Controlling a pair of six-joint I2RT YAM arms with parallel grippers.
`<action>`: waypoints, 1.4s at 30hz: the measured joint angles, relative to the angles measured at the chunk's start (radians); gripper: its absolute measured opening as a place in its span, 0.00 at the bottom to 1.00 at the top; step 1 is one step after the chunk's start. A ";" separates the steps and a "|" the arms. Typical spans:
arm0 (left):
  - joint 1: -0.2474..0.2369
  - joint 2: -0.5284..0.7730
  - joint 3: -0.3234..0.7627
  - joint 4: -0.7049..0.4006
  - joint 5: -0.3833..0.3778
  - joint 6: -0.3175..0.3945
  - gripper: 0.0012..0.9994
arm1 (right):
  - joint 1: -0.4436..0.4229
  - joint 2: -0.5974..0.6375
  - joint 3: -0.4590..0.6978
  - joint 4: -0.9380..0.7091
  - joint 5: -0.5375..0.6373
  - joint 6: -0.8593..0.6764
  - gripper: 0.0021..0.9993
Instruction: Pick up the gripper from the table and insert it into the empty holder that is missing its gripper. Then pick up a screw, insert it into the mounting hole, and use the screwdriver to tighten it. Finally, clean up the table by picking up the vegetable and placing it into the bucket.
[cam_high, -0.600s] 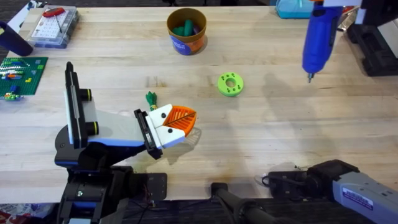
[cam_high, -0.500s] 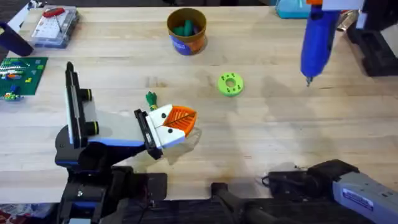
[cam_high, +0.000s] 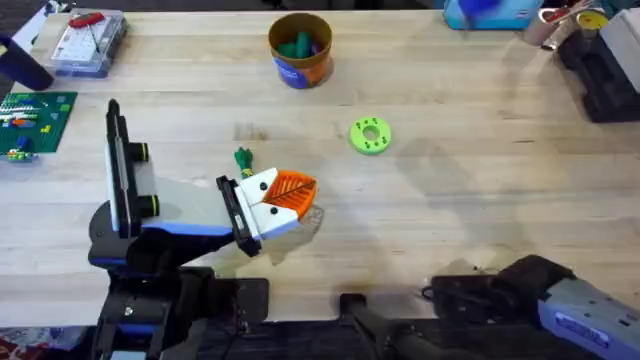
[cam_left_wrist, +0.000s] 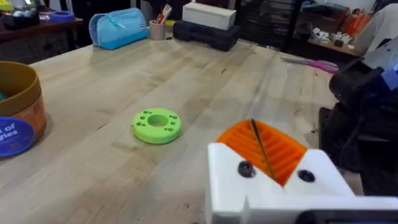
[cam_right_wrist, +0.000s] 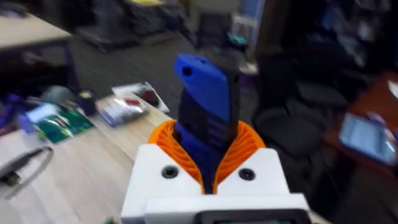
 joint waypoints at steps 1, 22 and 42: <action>0.000 0.000 0.000 0.000 0.000 0.000 0.01 | 0.003 0.011 0.000 0.049 -0.040 0.006 0.05; 0.000 0.000 0.000 0.000 0.000 0.000 0.01 | 0.103 0.427 -0.003 0.823 -0.682 0.447 0.05; 0.000 0.000 0.000 0.000 0.000 0.000 0.01 | 0.238 0.429 -0.146 1.063 -0.878 0.481 0.05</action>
